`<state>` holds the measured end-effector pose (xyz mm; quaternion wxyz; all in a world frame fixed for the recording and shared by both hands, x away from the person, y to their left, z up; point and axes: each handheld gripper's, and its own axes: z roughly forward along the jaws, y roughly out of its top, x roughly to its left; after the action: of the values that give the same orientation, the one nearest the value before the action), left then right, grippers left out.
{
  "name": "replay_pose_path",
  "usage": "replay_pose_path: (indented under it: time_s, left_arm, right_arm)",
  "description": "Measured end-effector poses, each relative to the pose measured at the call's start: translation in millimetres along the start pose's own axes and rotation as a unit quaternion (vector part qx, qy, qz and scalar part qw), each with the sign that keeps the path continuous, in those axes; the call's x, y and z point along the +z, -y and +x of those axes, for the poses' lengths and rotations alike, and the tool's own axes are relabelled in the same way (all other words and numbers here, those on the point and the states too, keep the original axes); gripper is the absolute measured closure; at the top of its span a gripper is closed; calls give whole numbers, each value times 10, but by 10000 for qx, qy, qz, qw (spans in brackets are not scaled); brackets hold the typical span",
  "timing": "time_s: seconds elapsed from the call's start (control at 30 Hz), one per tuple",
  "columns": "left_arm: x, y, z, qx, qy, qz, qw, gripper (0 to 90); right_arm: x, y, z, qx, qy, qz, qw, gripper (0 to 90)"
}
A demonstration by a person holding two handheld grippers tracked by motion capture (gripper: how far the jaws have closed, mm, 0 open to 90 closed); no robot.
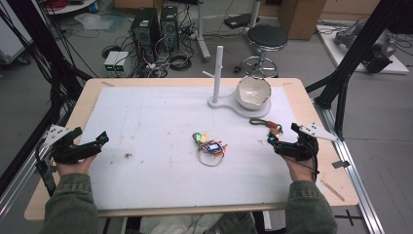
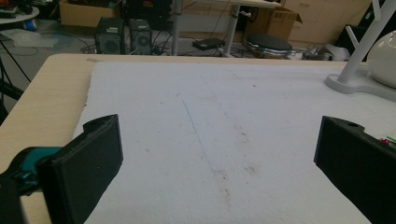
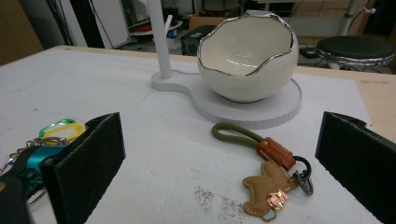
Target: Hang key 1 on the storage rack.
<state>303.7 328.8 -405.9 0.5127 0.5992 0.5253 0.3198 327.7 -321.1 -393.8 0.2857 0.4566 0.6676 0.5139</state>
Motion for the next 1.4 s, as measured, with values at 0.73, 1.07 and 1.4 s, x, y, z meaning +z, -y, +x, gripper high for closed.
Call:
replay_pose_path:
  time_s: [0.73, 1.07, 1.4]
  left_arm:
    - [13, 23, -6, -16, 14, 105, 9999, 17]
    - [14, 27, -16, 22, -12, 133, 9999, 17]
    - [15, 27, -20, 55, -21, 152, 9999, 17]
  right_arm:
    - [206, -95, -56, -272, -40, 588, 9979, 6]
    - [362, -156, -121, -418, -199, 911, 9948, 6]
    - [542, -222, -173, -587, -358, 1291, 9893, 6]
